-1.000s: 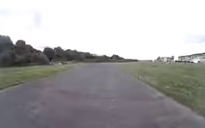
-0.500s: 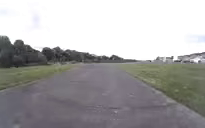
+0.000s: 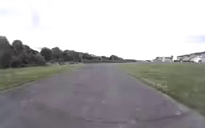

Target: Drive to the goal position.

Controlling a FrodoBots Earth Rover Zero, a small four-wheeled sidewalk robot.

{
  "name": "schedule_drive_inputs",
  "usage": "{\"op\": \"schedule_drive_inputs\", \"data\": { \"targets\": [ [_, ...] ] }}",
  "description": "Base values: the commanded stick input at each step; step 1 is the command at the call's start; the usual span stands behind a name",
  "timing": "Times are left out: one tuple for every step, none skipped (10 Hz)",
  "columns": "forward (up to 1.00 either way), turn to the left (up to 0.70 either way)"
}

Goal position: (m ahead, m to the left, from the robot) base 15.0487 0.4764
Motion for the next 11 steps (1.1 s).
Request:
{"op": "schedule_drive_inputs", "data": {
  "targets": [
    [0.70, 0.00],
    [0.70, 0.00],
    [0.70, 0.00],
    [0.70, 0.00],
    [0.70, 0.00],
    [0.70, 0.00],
    [0.70, 0.00],
    [0.70, 0.00],
    [0.70, 0.00],
    [0.70, 0.00],
    [0.70, 0.00]
  ]
}}
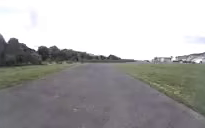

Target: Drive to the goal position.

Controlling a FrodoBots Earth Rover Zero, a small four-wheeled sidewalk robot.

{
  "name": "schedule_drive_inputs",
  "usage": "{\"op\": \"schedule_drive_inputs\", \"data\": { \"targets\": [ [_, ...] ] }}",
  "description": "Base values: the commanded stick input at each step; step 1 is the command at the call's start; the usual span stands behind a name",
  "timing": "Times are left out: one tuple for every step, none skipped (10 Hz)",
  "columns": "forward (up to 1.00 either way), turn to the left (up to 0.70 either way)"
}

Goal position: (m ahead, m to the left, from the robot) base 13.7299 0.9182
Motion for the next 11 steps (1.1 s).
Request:
{"op": "schedule_drive_inputs", "data": {
  "targets": [
    [0.70, 0.00],
    [0.70, 0.00],
    [0.70, 0.00],
    [0.70, 0.00],
    [0.70, 0.00],
    [0.70, 0.00],
    [0.70, 0.00],
    [0.70, 0.00],
    [0.70, 0.00],
    [0.70, 0.00],
    [0.70, 0.01]
  ]
}}
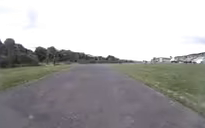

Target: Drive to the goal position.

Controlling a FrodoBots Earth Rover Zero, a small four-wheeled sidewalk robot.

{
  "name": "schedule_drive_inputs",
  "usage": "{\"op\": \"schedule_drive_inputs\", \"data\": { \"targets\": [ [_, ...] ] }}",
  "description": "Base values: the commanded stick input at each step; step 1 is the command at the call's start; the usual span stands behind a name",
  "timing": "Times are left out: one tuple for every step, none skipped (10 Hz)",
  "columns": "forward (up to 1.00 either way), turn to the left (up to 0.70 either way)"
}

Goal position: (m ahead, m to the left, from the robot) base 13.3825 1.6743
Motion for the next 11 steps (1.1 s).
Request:
{"op": "schedule_drive_inputs", "data": {
  "targets": [
    [0.70, 0.03],
    [0.70, 0.23],
    [0.70, 0.35],
    [0.70, 0.35],
    [0.70, 0.35],
    [0.70, 0.35],
    [0.70, 0.26],
    [0.70, 0.07],
    [0.70, 0.00],
    [0.70, 0.00],
    [0.70, 0.00]
  ]
}}
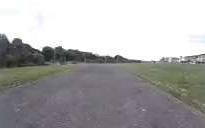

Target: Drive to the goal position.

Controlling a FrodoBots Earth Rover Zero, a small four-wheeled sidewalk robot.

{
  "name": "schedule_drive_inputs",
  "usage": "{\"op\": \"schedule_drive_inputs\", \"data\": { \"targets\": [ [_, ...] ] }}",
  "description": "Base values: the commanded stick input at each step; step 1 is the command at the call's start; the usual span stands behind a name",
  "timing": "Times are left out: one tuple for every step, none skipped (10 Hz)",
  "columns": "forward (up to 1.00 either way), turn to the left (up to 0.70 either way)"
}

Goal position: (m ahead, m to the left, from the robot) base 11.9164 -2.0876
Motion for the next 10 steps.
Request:
{"op": "schedule_drive_inputs", "data": {
  "targets": [
    [0.70, 0.00],
    [0.70, 0.00],
    [0.70, 0.00],
    [0.70, 0.00],
    [0.70, 0.00],
    [0.70, 0.00],
    [0.70, 0.00],
    [0.70, 0.00],
    [0.70, 0.00],
    [0.70, 0.00]
  ]
}}
